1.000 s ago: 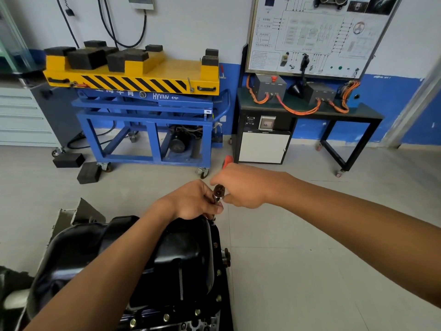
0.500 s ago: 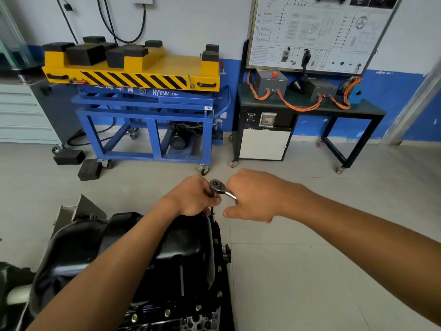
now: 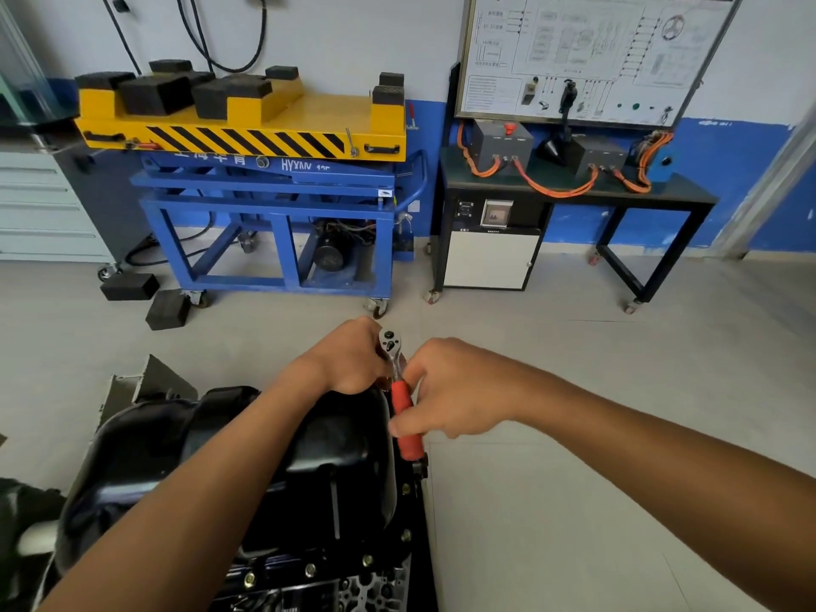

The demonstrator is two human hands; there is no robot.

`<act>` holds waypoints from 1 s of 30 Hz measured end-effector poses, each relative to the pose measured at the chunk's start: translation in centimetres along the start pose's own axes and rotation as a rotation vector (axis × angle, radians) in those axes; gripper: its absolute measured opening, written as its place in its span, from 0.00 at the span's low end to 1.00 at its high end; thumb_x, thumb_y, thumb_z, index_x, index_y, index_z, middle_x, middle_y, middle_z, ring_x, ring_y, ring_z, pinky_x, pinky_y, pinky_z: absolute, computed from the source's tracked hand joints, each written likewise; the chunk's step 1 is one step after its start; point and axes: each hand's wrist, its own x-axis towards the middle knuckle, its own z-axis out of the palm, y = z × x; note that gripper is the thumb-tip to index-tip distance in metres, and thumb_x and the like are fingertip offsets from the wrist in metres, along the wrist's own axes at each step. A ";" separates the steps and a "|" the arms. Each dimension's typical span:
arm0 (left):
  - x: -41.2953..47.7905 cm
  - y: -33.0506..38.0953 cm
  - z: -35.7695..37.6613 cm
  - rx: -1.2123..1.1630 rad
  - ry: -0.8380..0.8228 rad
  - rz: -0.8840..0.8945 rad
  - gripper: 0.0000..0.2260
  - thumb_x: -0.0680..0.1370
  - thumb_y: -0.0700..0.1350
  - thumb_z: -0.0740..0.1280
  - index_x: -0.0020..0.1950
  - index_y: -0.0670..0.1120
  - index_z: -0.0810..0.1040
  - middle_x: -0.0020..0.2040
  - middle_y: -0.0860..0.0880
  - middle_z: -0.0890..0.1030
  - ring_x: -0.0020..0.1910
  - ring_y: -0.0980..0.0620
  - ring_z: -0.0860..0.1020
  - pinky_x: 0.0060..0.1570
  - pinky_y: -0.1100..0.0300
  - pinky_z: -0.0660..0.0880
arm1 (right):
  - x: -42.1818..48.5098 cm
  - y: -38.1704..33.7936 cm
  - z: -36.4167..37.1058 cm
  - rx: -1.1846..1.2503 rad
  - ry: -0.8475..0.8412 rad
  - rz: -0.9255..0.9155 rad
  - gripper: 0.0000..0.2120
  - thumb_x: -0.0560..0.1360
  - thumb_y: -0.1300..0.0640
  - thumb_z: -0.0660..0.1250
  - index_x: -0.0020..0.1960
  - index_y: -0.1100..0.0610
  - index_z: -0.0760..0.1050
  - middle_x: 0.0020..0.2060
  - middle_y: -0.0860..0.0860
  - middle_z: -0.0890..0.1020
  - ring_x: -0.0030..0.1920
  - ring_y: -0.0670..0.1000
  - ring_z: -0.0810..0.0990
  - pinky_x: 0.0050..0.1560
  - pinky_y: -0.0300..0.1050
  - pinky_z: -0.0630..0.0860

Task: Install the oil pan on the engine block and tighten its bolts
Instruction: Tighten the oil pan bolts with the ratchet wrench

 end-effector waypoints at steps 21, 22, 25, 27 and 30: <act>0.7 -0.7 0.3 -0.105 -0.085 -0.014 0.02 0.77 0.36 0.72 0.44 0.40 0.84 0.36 0.47 0.86 0.39 0.50 0.86 0.54 0.50 0.81 | 5.8 7.7 -5.2 -0.271 0.467 -0.122 0.10 0.80 0.54 0.66 0.59 0.52 0.81 0.51 0.51 0.83 0.48 0.49 0.79 0.52 0.48 0.76; 0.7 -0.7 0.3 -0.106 -0.078 -0.013 0.02 0.77 0.36 0.72 0.45 0.38 0.84 0.37 0.46 0.86 0.39 0.51 0.86 0.55 0.49 0.81 | 5.1 7.7 -4.9 -0.308 0.495 -0.084 0.09 0.79 0.52 0.67 0.56 0.51 0.82 0.47 0.50 0.82 0.45 0.50 0.79 0.48 0.50 0.78; 0.8 -0.7 0.3 -0.108 -0.080 -0.015 0.04 0.77 0.36 0.71 0.46 0.35 0.83 0.40 0.45 0.86 0.39 0.51 0.86 0.55 0.50 0.81 | 1.9 6.9 -4.3 -0.547 0.496 0.043 0.10 0.76 0.45 0.69 0.45 0.51 0.80 0.36 0.49 0.78 0.35 0.50 0.76 0.33 0.46 0.73; 0.8 -0.8 0.3 -0.110 -0.086 -0.016 0.03 0.77 0.36 0.72 0.46 0.37 0.83 0.37 0.47 0.86 0.39 0.51 0.86 0.51 0.54 0.82 | -0.3 5.7 -3.6 -0.645 0.423 0.058 0.14 0.73 0.41 0.69 0.37 0.50 0.75 0.31 0.48 0.75 0.31 0.49 0.74 0.29 0.43 0.65; 0.6 -0.5 0.4 -0.090 -0.088 0.001 0.03 0.76 0.37 0.73 0.43 0.39 0.84 0.36 0.47 0.86 0.39 0.51 0.86 0.46 0.57 0.81 | -2.5 3.1 -2.0 -0.486 0.220 -0.012 0.20 0.71 0.37 0.70 0.30 0.52 0.78 0.24 0.47 0.77 0.29 0.45 0.76 0.29 0.44 0.71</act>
